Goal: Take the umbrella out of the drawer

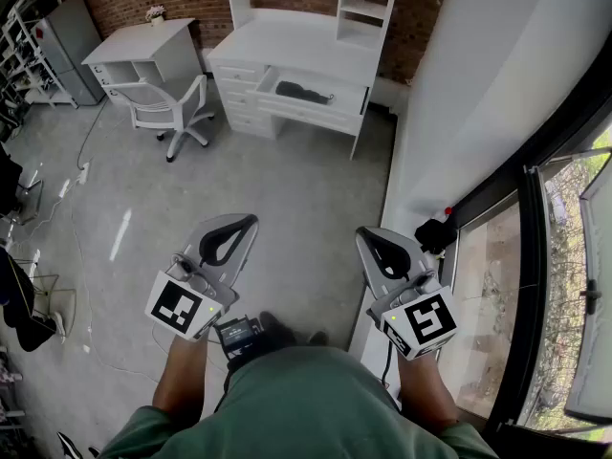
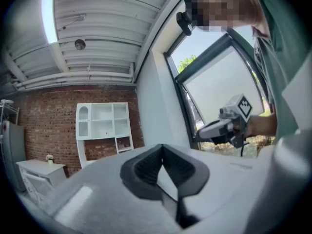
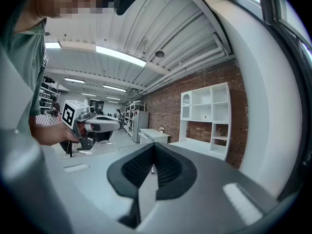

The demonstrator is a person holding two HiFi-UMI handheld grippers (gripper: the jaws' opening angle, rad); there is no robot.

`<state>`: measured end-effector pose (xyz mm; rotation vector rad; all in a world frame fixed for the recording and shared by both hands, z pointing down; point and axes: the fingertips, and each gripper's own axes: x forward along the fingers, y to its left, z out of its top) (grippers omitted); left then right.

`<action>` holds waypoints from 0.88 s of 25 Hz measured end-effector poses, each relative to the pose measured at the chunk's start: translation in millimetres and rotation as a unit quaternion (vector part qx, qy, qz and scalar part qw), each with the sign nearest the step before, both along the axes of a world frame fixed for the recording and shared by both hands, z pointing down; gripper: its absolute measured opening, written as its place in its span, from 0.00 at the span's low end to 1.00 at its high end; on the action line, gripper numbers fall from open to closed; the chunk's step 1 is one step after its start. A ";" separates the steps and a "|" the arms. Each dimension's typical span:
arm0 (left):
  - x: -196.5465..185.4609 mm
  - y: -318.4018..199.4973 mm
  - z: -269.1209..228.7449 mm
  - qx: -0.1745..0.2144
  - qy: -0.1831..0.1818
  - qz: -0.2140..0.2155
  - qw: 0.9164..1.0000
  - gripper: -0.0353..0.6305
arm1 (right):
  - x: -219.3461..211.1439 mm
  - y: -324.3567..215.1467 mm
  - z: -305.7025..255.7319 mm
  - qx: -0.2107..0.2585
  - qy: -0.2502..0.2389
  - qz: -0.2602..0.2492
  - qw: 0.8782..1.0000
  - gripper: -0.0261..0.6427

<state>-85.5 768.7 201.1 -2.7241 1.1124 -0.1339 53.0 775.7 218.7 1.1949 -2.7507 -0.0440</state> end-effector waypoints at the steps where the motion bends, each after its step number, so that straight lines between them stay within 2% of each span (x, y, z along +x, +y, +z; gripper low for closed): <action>1: -0.3 3.0 0.3 0.000 0.000 0.000 1.000 0.06 | -0.3 3.1 0.2 0.000 0.000 0.000 1.000 0.04; 16: -14.8 19.0 6.9 -0.001 0.002 -0.009 1.000 0.06 | -14.6 18.8 7.6 -0.005 0.000 -0.011 1.000 0.04; 22: -31.7 2.7 12.1 -0.007 0.002 -0.007 1.000 0.06 | -27.4 0.7 11.9 -0.016 -0.027 -0.004 0.999 0.05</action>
